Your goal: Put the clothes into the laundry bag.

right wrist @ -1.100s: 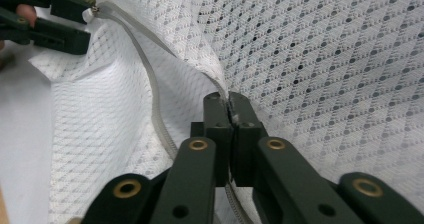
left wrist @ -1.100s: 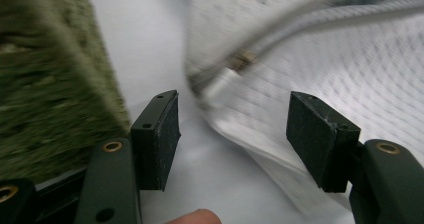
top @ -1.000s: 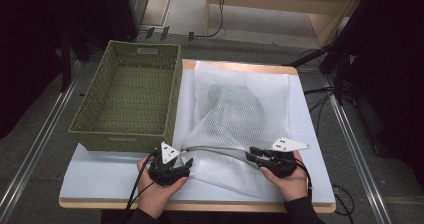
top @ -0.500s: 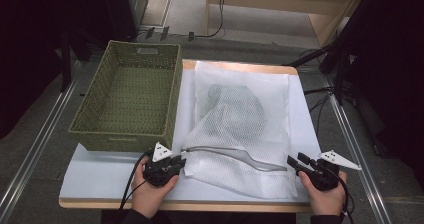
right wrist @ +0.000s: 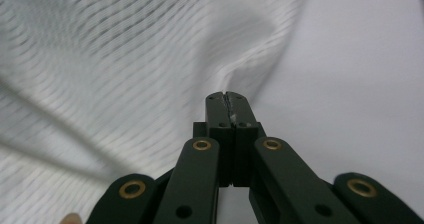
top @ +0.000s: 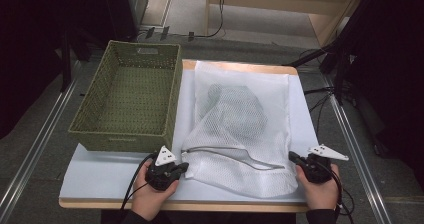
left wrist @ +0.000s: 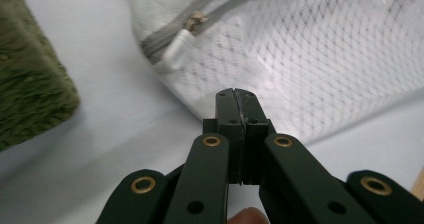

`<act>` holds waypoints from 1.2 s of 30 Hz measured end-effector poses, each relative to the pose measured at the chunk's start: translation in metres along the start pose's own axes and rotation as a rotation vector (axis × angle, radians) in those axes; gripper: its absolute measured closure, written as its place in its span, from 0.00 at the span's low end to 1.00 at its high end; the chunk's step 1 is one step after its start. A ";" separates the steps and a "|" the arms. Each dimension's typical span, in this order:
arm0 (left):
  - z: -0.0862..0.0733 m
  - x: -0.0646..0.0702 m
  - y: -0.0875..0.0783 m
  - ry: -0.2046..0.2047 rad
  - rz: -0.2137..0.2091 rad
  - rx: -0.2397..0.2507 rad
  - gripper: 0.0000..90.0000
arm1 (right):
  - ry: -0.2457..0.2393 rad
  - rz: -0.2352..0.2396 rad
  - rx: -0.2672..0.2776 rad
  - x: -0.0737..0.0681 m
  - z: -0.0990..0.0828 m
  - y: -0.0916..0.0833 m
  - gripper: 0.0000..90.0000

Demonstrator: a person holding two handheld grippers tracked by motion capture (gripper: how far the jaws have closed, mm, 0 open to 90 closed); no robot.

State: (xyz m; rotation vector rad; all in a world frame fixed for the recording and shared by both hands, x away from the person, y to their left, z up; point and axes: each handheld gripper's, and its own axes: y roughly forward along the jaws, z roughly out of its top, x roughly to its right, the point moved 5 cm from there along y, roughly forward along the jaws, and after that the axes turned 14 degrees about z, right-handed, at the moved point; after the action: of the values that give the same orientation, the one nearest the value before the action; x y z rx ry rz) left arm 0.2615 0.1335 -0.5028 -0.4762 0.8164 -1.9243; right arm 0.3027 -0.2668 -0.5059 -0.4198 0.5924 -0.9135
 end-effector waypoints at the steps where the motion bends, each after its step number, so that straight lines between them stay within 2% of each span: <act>1: 0.000 0.001 0.000 0.000 0.000 0.002 1.00 | 0.004 -0.009 0.016 0.004 0.002 -0.002 1.00; 3: 0.000 0.000 -0.002 -0.028 0.007 0.016 1.00 | 0.039 0.009 0.026 0.011 0.001 -0.003 1.00; 4: 0.002 -0.003 -0.003 -0.057 0.028 0.035 0.91 | 0.053 0.024 0.032 0.012 -0.001 -0.004 1.00; 5: 0.002 -0.005 -0.004 -0.073 0.046 0.045 0.75 | 0.076 0.058 0.035 0.011 -0.003 -0.005 1.00; 8: 0.004 -0.013 -0.005 -0.133 0.069 0.077 0.53 | 0.105 0.092 0.066 0.010 -0.007 -0.008 0.76; 10: 0.004 -0.014 -0.002 -0.166 0.064 0.067 0.41 | 0.122 0.080 0.079 0.010 -0.009 -0.007 0.65; 12: 0.003 -0.010 0.003 -0.163 0.052 0.043 0.36 | 0.141 0.086 0.083 0.009 -0.009 -0.004 0.59; 14: 0.003 -0.005 0.005 -0.126 0.070 0.026 0.31 | 0.151 0.116 0.082 0.004 -0.009 -0.001 0.55; 16: 0.003 -0.002 0.007 -0.098 0.089 0.021 0.31 | 0.147 0.127 0.040 -0.002 -0.010 0.005 0.55; 18: 0.003 -0.001 0.007 -0.057 0.139 0.016 0.37 | 0.113 0.089 0.003 -0.006 -0.013 0.010 0.62; 20: 0.003 -0.001 0.007 -0.025 0.195 0.021 0.56 | 0.080 0.050 -0.018 -0.009 -0.013 0.011 0.80; 21: 0.002 -0.001 0.006 -0.024 0.199 0.024 0.67 | 0.066 0.045 -0.026 -0.010 -0.013 0.012 0.88; 22: 0.002 -0.002 0.006 -0.021 0.183 0.021 0.78 | 0.050 0.035 -0.035 -0.012 -0.013 0.013 0.97; 23: 0.002 -0.001 0.006 -0.029 0.122 0.018 0.87 | 0.045 0.049 -0.039 -0.012 -0.013 0.014 1.00; 24: 0.002 -0.001 0.005 -0.033 0.097 0.018 0.97 | 0.041 0.065 -0.042 -0.012 -0.012 0.015 1.00; 26: 0.002 -0.001 0.002 -0.001 0.062 0.010 1.00 | 0.035 0.053 -0.035 -0.008 -0.008 0.014 1.00; 30: -0.002 -0.004 -0.003 0.044 0.054 -0.020 1.00 | 0.056 -0.044 0.037 0.014 0.001 0.001 1.00; 31: -0.003 -0.006 -0.003 0.041 0.037 -0.021 1.00 | 0.075 -0.055 0.048 0.021 0.000 -0.002 1.00; 32: -0.003 -0.008 -0.003 0.028 0.023 -0.027 1.00 | 0.097 -0.044 0.050 0.029 -0.002 -0.004 1.00; 34: -0.003 -0.011 -0.002 0.007 -0.001 -0.031 1.00 | 0.128 -0.014 0.047 0.034 -0.007 -0.002 1.00; 36: -0.003 -0.013 -0.002 -0.006 -0.006 -0.022 0.98 | 0.104 0.000 0.056 0.032 -0.006 -0.002 1.00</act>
State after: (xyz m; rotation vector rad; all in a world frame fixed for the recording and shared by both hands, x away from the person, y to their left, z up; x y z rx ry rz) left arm 0.2644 0.1469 -0.5032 -0.4981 0.8342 -1.9198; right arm 0.3131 -0.2952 -0.5191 -0.3236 0.6602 -0.9542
